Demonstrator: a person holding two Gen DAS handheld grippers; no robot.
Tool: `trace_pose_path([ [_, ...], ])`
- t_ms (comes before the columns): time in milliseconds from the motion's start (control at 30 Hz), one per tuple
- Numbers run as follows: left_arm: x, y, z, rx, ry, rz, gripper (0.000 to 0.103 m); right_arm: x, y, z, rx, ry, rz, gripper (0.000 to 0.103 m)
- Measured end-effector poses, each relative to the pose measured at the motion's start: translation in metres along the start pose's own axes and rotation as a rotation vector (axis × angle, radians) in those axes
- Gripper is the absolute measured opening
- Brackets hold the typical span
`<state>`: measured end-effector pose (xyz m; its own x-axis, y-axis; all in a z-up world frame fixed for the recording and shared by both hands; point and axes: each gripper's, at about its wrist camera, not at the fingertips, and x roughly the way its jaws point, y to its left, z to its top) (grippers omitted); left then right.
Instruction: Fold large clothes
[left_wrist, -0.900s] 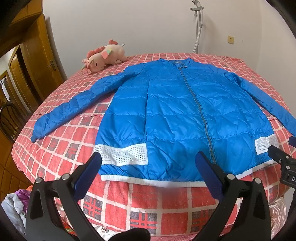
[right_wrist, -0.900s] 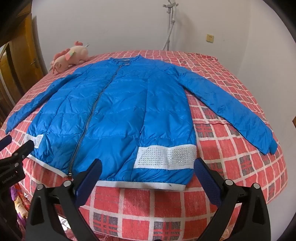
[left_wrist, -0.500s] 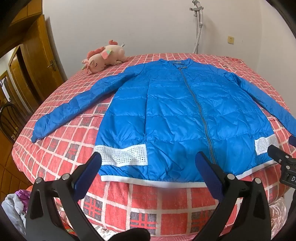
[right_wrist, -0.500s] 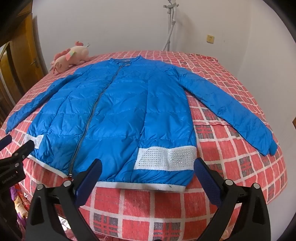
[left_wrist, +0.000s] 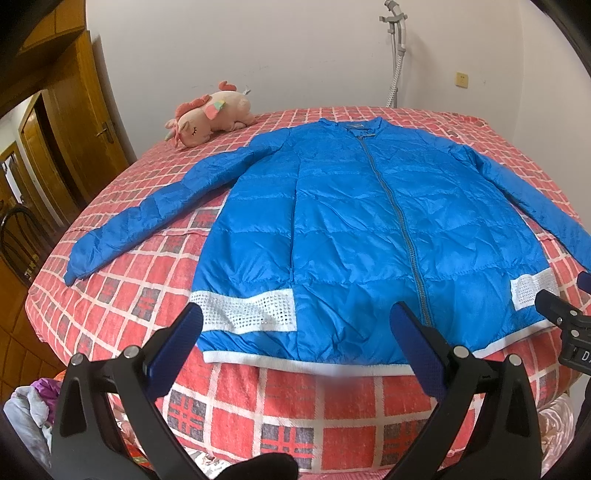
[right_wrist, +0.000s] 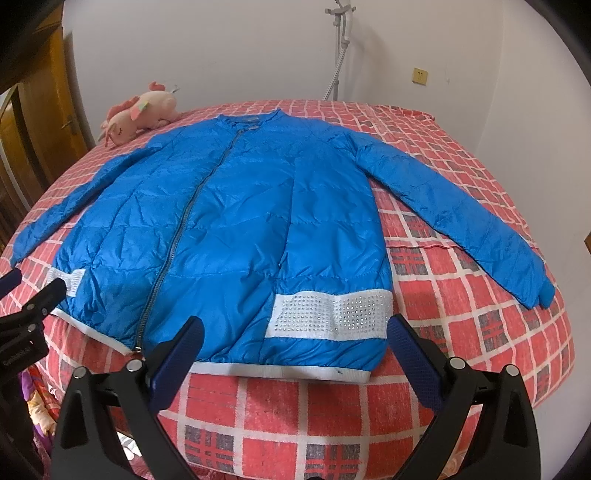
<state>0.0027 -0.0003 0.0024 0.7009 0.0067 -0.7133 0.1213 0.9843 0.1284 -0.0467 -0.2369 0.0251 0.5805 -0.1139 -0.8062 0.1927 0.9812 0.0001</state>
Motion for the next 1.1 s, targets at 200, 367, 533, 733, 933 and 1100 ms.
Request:
trace_pose_path([
  [200, -0.001, -0.001, 0.002, 0.01, -0.012, 0.006, 0.1, 0.002, -0.005, 0.003, 0.007, -0.007, -0.001, 0.099],
  [367, 0.0, -0.008, 0.008, 0.036, -0.036, 0.02, 0.1, 0.001, -0.022, 0.009, 0.04, -0.025, -0.012, 0.099],
  [533, 0.004, -0.018, 0.018, 0.068, -0.051, 0.016, 0.1, 0.002, -0.054, 0.019, 0.103, -0.055, -0.046, 0.099],
  [733, 0.013, -0.037, 0.033, 0.117, -0.073, 0.016, 0.1, 0.01, -0.105, 0.03, 0.188, -0.059, -0.09, 0.099],
  [933, 0.031, -0.06, 0.057, 0.169, -0.078, 0.0, 0.1, 0.032, -0.176, 0.036, 0.312, -0.004, -0.128, 0.099],
  [1100, 0.059, -0.085, 0.092, 0.212, -0.061, -0.061, 0.1, 0.043, -0.263, 0.039, 0.499, 0.052, -0.186, 0.099],
])
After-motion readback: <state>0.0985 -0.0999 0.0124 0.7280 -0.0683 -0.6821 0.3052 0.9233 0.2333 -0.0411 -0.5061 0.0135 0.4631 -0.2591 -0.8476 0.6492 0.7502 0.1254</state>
